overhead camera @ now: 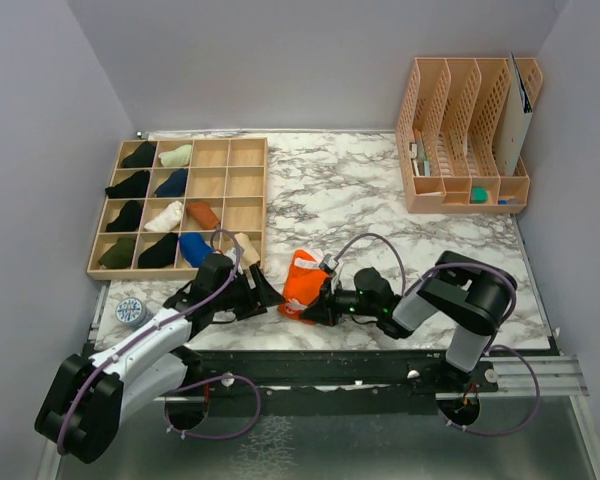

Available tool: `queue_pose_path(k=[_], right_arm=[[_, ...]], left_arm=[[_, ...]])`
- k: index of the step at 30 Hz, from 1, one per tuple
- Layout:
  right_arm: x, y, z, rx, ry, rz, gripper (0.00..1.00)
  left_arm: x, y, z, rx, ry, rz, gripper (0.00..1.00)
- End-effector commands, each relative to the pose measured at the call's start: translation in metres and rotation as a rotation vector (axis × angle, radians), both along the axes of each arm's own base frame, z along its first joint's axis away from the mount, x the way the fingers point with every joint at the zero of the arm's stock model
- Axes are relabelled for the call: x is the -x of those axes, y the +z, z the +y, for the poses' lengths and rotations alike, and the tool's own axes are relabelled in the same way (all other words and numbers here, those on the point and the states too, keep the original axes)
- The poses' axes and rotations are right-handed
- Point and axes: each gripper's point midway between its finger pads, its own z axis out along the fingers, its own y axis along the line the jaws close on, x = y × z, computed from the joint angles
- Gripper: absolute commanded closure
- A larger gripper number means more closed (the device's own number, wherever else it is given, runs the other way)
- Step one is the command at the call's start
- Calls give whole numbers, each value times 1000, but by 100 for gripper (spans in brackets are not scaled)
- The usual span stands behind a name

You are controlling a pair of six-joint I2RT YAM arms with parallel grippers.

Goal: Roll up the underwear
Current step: Roll the underwear to the center of the board.

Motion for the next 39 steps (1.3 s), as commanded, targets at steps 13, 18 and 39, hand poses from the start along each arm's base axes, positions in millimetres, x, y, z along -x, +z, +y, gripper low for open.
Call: queue_pose_path(k=[13, 18, 39], right_arm=[[8, -47, -23, 73, -21, 592, 92], [9, -53, -22, 107, -22, 653, 92], [4, -47, -23, 124, -33, 682, 85]], left_arm=[[14, 5, -9, 81, -126, -130, 26], [15, -11, -8, 17, -139, -95, 26], [-7, -53, -5, -161, -124, -24, 50]])
